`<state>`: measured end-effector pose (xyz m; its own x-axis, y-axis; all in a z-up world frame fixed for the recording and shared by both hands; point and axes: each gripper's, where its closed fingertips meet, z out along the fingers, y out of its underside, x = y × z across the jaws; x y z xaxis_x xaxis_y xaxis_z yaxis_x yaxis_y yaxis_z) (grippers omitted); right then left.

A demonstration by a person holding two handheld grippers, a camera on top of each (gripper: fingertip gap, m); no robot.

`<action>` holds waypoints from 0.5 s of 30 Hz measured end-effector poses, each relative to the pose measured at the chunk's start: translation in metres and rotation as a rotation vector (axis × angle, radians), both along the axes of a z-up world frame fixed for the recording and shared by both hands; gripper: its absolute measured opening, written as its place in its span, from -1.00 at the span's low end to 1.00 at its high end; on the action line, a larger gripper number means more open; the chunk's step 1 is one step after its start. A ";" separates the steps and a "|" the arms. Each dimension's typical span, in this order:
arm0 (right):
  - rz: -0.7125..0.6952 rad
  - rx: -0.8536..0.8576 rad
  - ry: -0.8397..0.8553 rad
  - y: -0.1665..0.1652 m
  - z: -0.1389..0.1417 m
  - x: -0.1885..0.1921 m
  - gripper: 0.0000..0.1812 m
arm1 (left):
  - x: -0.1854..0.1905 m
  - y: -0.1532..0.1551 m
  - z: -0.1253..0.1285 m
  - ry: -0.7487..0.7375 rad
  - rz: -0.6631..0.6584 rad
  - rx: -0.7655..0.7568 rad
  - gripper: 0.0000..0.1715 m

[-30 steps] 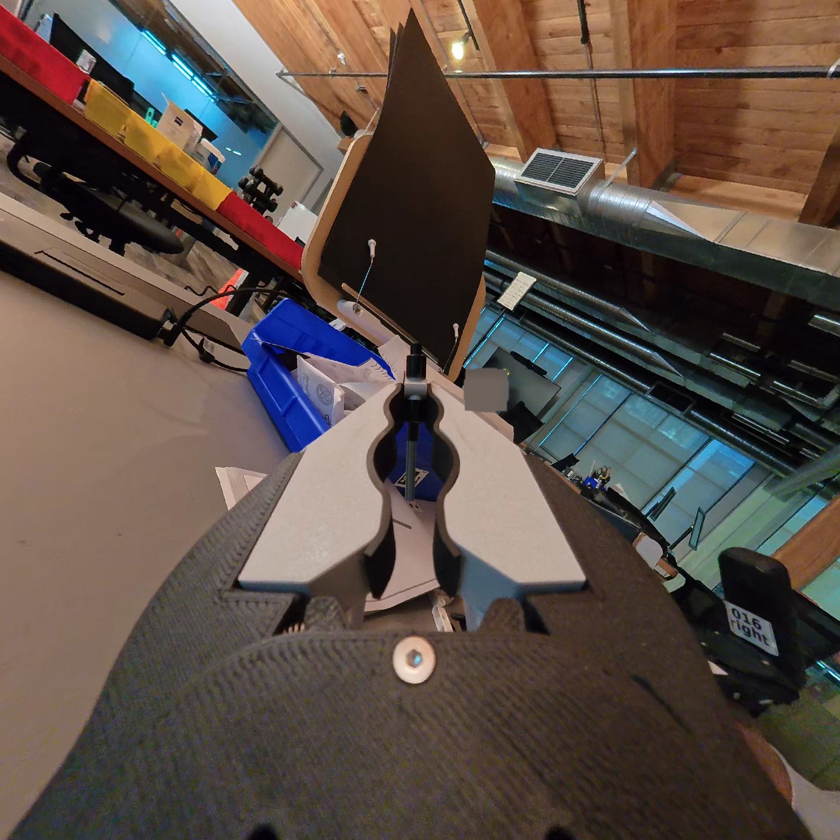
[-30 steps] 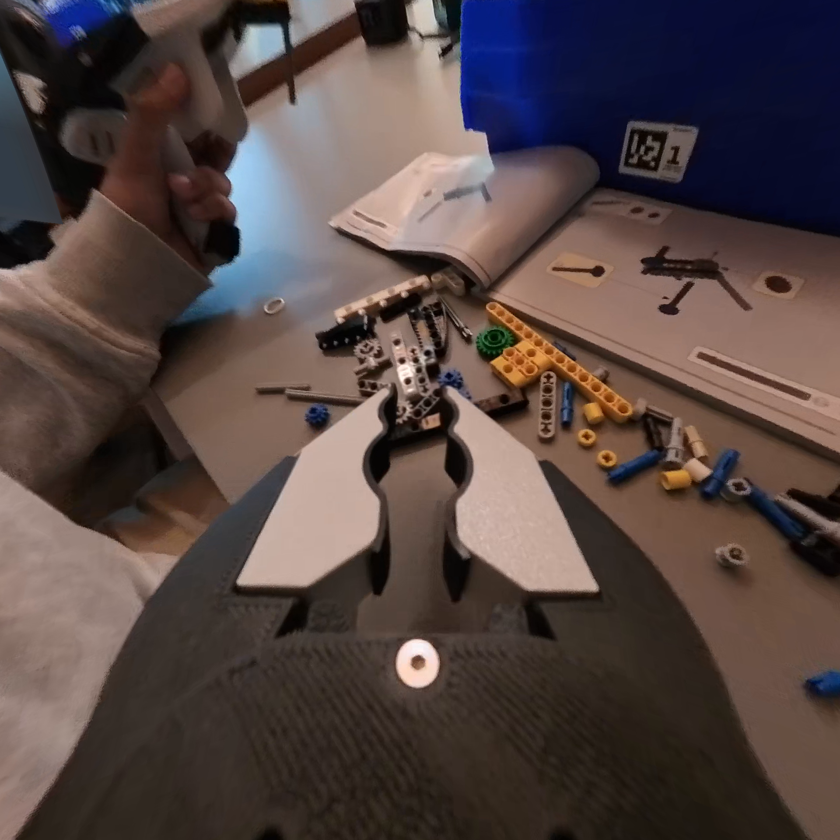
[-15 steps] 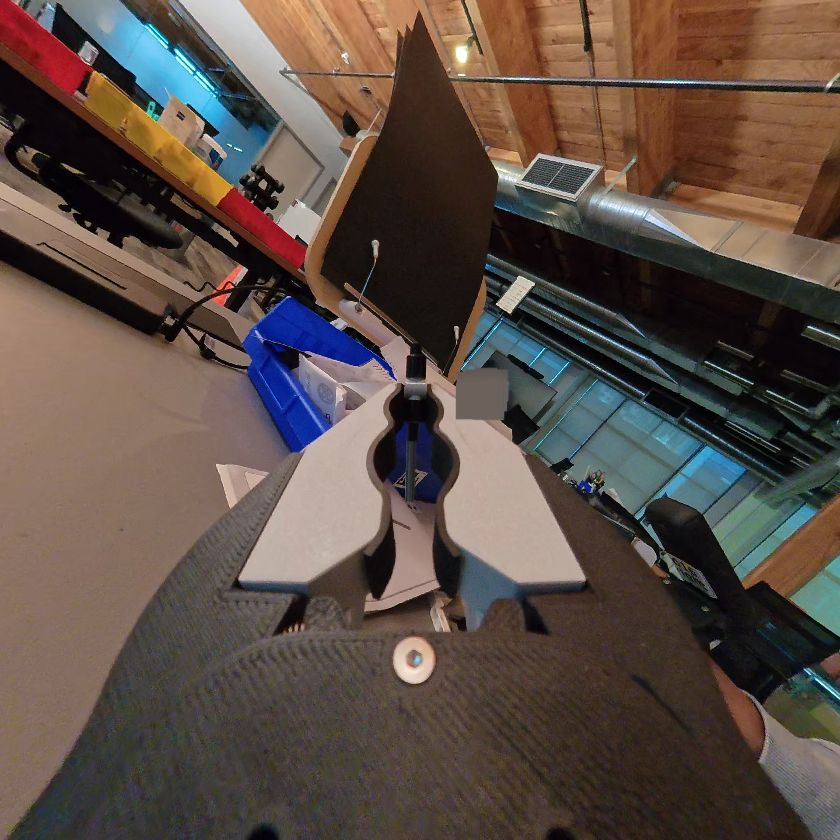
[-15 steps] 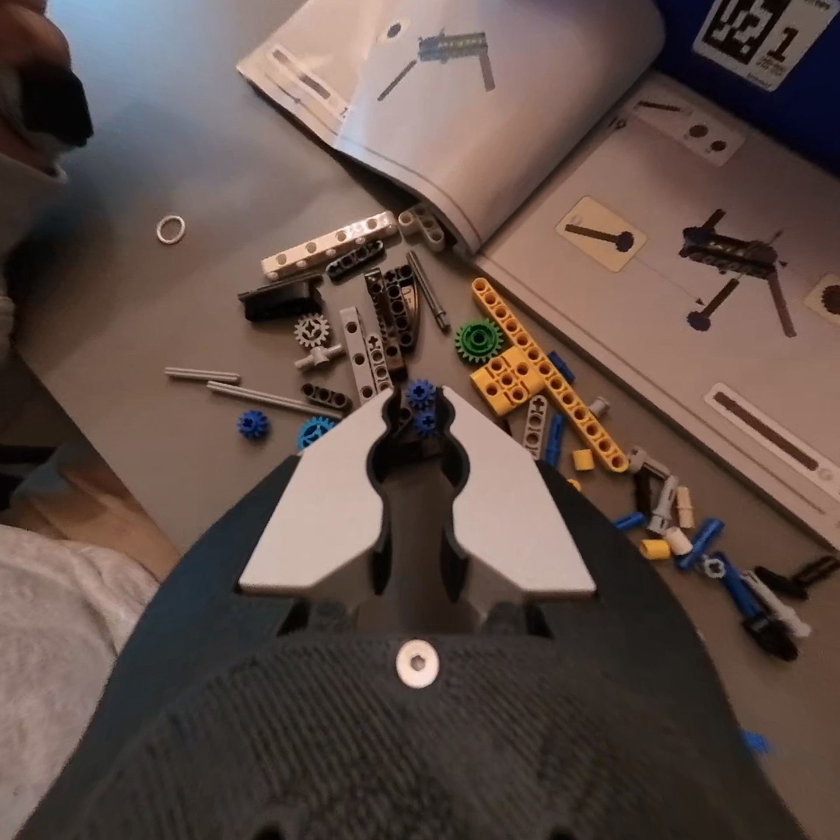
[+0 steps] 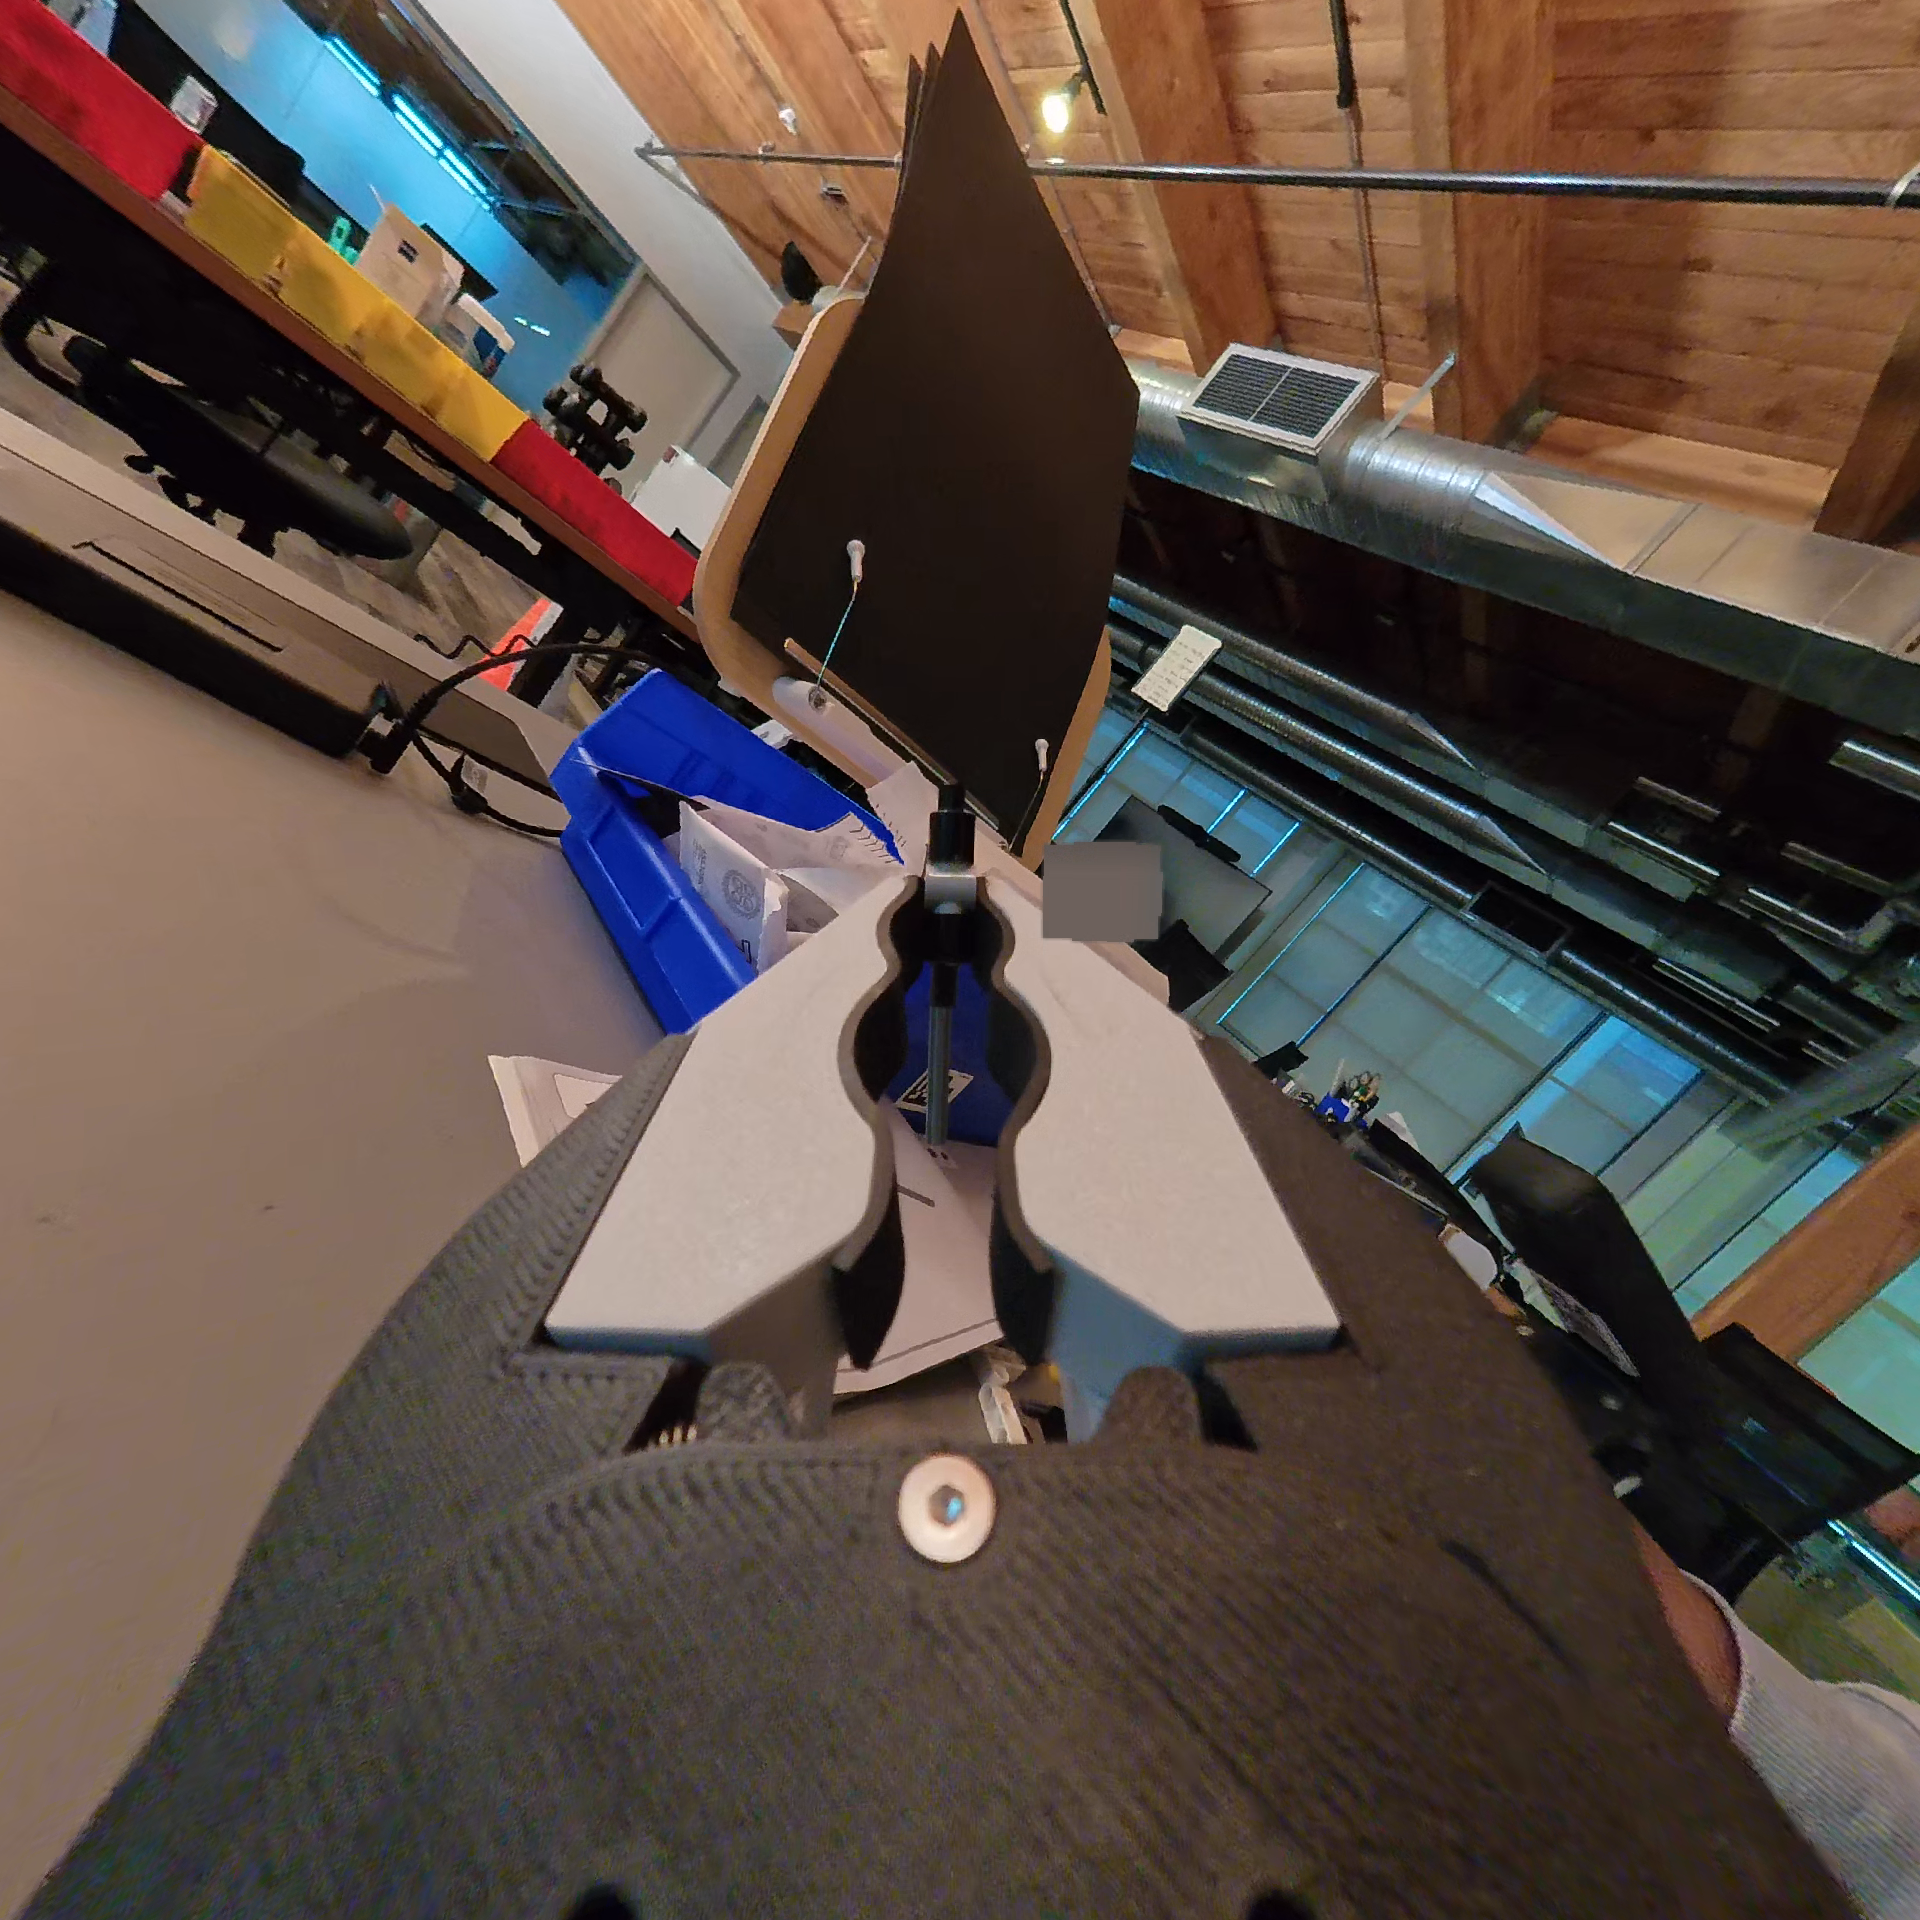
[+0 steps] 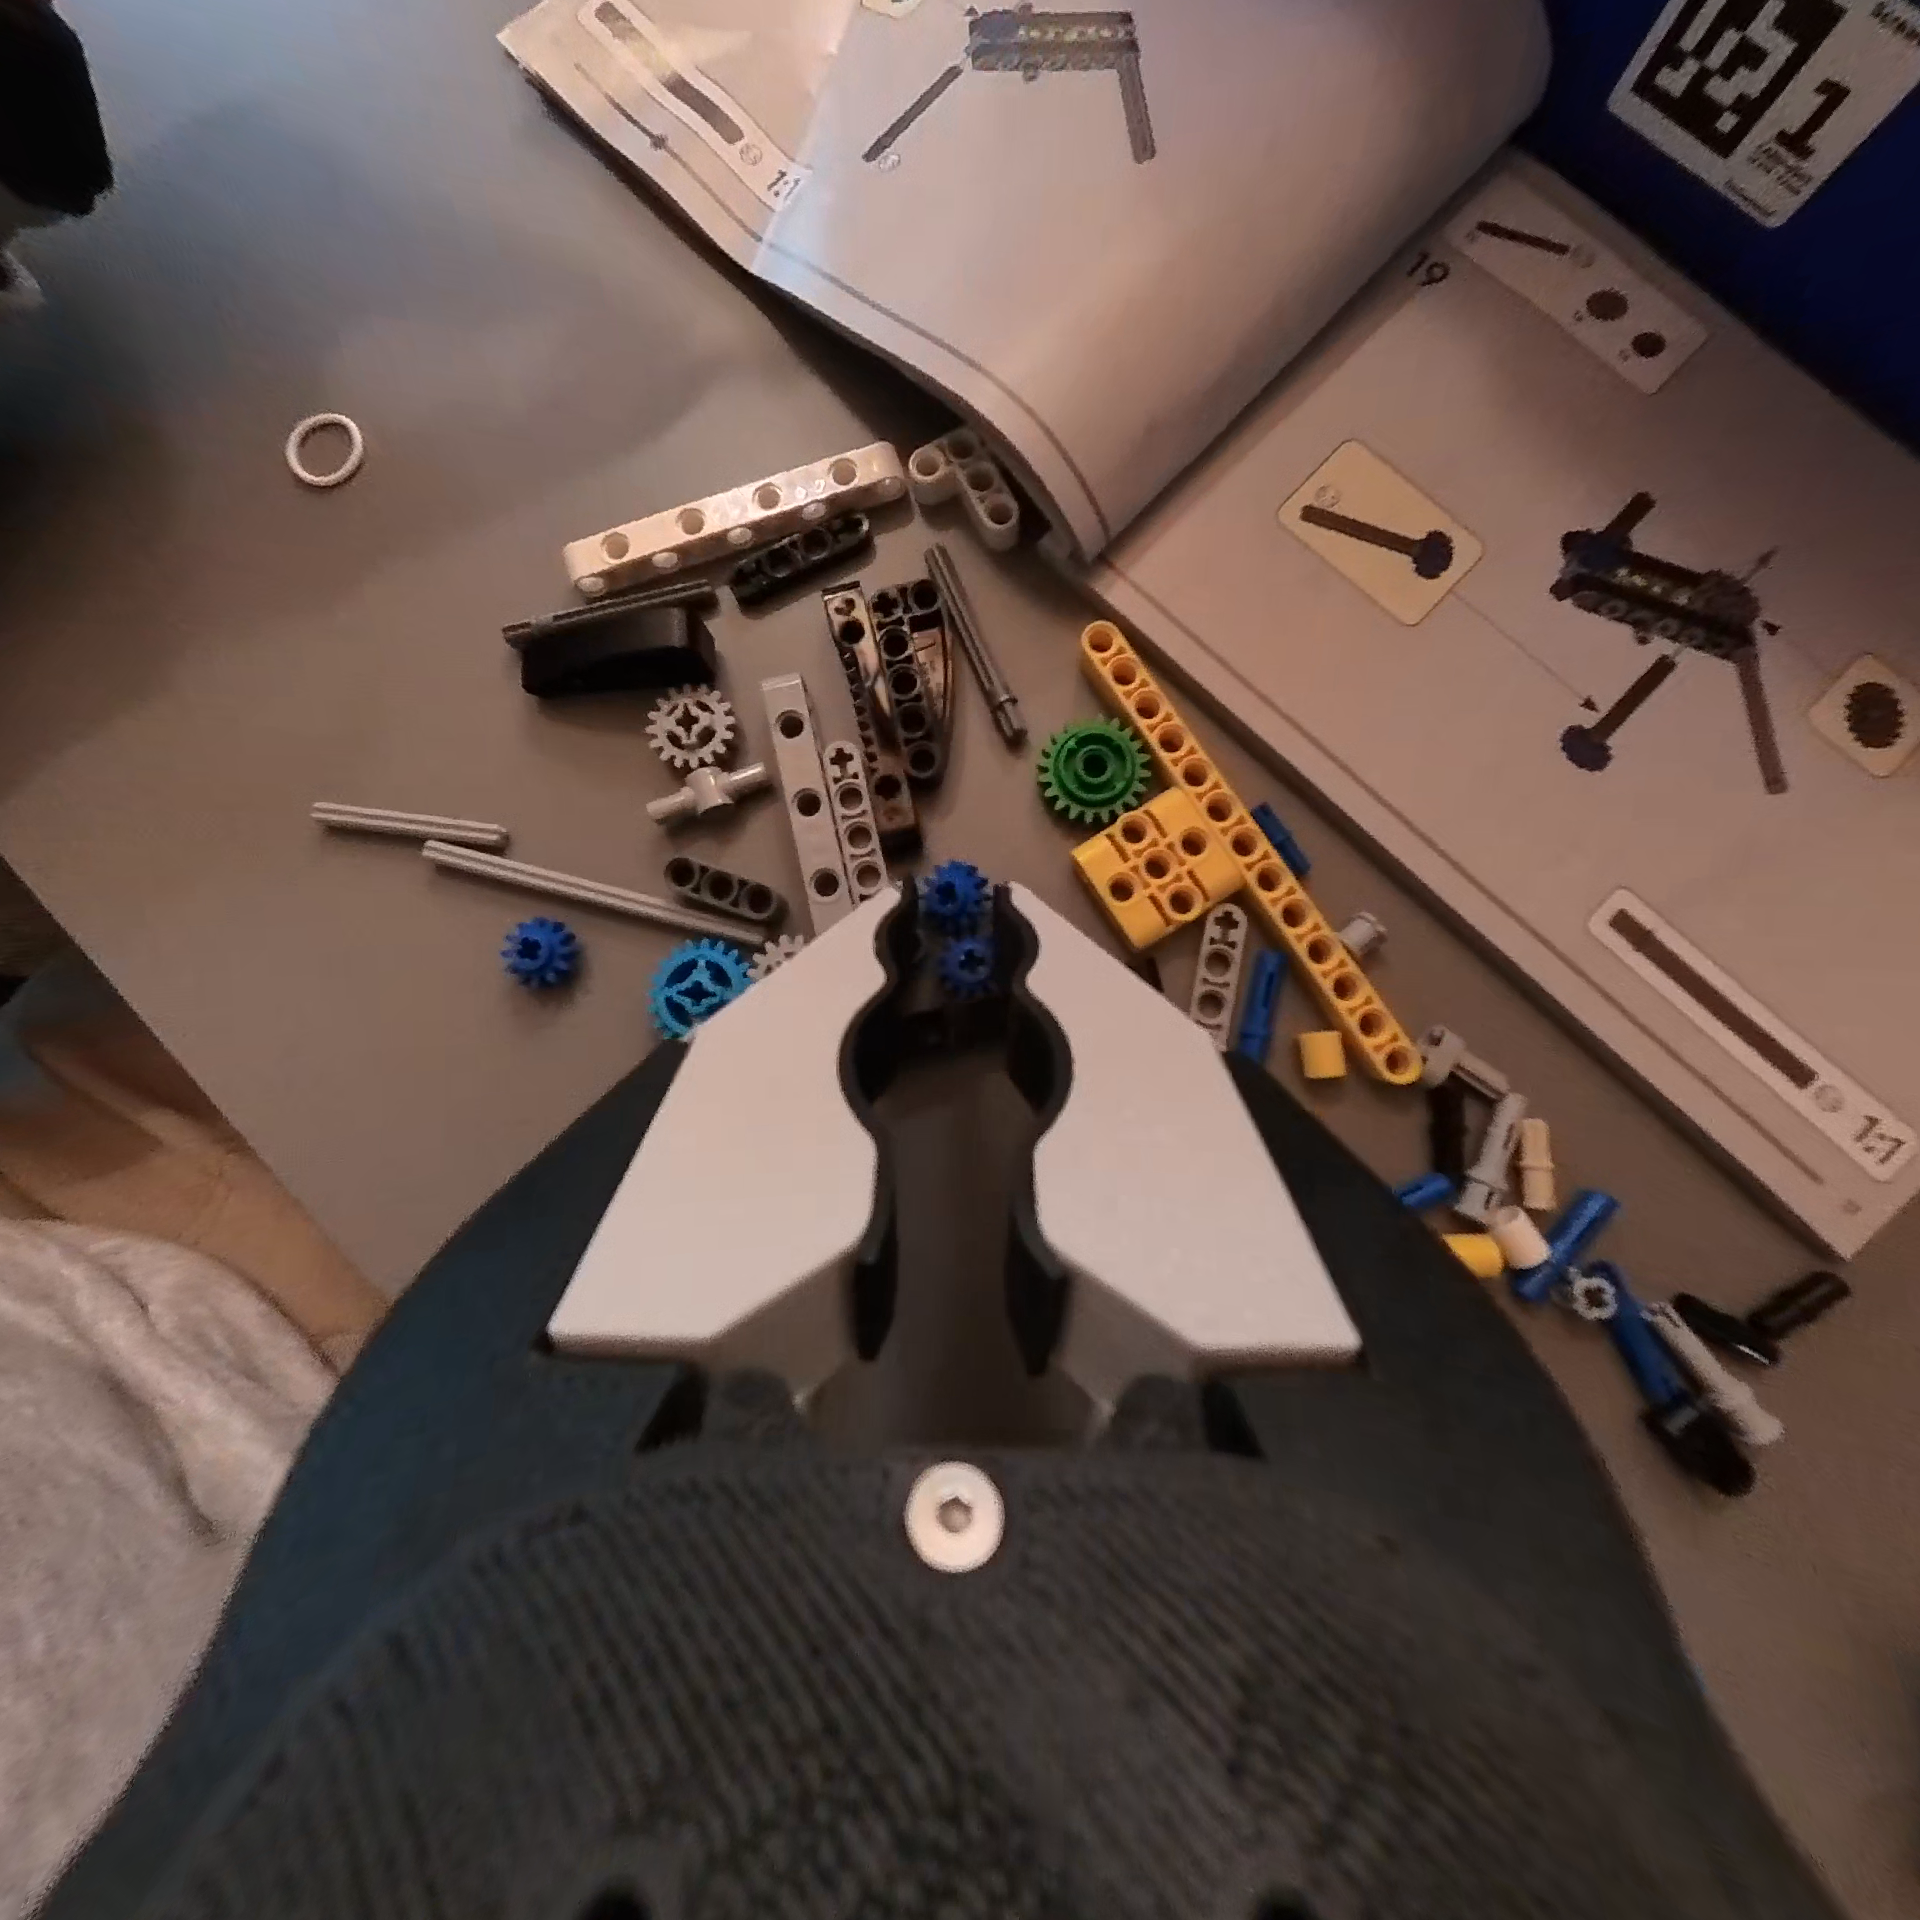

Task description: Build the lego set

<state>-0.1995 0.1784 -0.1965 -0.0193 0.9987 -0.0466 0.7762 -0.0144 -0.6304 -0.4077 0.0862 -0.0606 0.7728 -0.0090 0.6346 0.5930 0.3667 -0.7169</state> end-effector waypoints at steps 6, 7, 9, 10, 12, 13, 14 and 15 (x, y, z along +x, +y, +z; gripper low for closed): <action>0.014 0.104 -0.014 0.004 0.000 0.001 -0.85 | 0.001 0.000 0.000 0.004 -0.001 -0.004 -0.93; 0.015 0.111 -0.019 0.004 0.000 0.000 -0.84 | 0.001 0.000 0.000 0.005 -0.001 -0.004 -0.93; 0.014 0.114 -0.026 0.003 -0.001 0.000 -0.85 | 0.001 0.000 0.000 0.005 -0.001 -0.005 -0.93; 0.014 0.113 -0.030 0.003 -0.001 0.000 -0.86 | 0.002 0.000 0.000 0.005 -0.001 -0.004 -0.93; 0.010 0.109 -0.029 0.003 -0.003 0.000 -0.87 | 0.002 0.000 0.000 0.004 -0.002 -0.004 -0.93; 0.007 0.107 -0.024 0.004 -0.002 0.000 -0.88 | 0.002 0.000 0.000 0.003 -0.003 -0.004 -0.93; 0.001 0.106 -0.015 0.004 -0.001 -0.001 -0.88 | 0.002 0.000 0.000 0.003 -0.004 -0.005 -0.93; -0.006 0.100 0.008 0.004 0.002 -0.002 -0.87 | 0.002 0.000 0.000 0.002 -0.004 -0.005 -0.93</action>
<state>-0.2012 0.1829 -0.1948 -0.0133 0.9985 0.0535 0.7714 0.0442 -0.6348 -0.4060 0.0865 -0.0608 0.7741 -0.0088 0.6329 0.5928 0.3607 -0.7200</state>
